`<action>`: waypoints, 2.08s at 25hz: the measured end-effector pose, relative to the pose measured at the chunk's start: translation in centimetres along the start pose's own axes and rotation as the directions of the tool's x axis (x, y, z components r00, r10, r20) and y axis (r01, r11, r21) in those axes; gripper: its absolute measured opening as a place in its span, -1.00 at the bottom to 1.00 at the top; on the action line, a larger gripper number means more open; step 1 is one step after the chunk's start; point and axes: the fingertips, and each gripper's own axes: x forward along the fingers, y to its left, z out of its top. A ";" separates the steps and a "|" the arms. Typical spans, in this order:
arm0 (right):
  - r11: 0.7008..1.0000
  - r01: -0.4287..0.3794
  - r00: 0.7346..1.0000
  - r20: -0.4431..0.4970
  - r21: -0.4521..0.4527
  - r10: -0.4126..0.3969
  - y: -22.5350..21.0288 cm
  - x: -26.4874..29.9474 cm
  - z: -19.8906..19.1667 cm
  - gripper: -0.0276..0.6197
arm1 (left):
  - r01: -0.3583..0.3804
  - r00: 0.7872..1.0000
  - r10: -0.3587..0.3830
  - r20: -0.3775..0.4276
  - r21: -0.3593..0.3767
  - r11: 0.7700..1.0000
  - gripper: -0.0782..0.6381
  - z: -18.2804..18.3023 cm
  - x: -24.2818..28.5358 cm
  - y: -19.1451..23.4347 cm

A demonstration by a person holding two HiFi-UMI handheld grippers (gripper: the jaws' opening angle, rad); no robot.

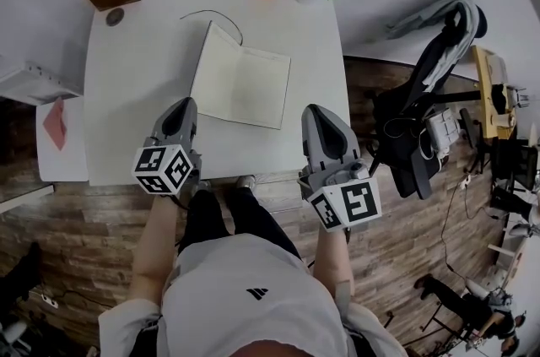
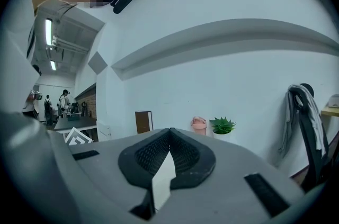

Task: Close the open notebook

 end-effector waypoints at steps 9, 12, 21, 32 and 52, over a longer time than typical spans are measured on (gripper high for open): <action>1.000 0.018 1.000 0.023 0.009 -0.018 -2.1 -2.1 0.2 -0.93 | 0.181 0.983 -0.176 -0.049 0.131 0.975 -0.75 -0.3 1.5 -7.8; 0.999 0.037 0.999 0.029 0.011 -0.037 -3.2 -3.1 0.2 -0.93 | 0.240 0.969 -0.229 -0.094 0.136 0.961 -0.75 -1.6 2.5 -10.4; 0.992 0.121 0.992 0.023 0.026 -0.121 -7.3 -6.4 -0.4 -0.93 | 0.325 0.918 -0.257 -0.302 0.200 0.924 -0.75 -8.1 6.4 -15.6; 0.986 0.160 0.987 0.006 0.046 -0.161 -10.5 -8.1 -1.6 -0.93 | 0.356 0.863 -0.144 -0.485 0.378 0.855 -0.72 -14.1 9.2 -16.6; 0.990 0.136 0.991 -0.004 0.045 -0.136 -11.4 -7.3 -1.7 -0.93 | 0.427 0.776 -0.161 -0.610 0.320 0.846 -0.41 -16.7 9.7 -17.5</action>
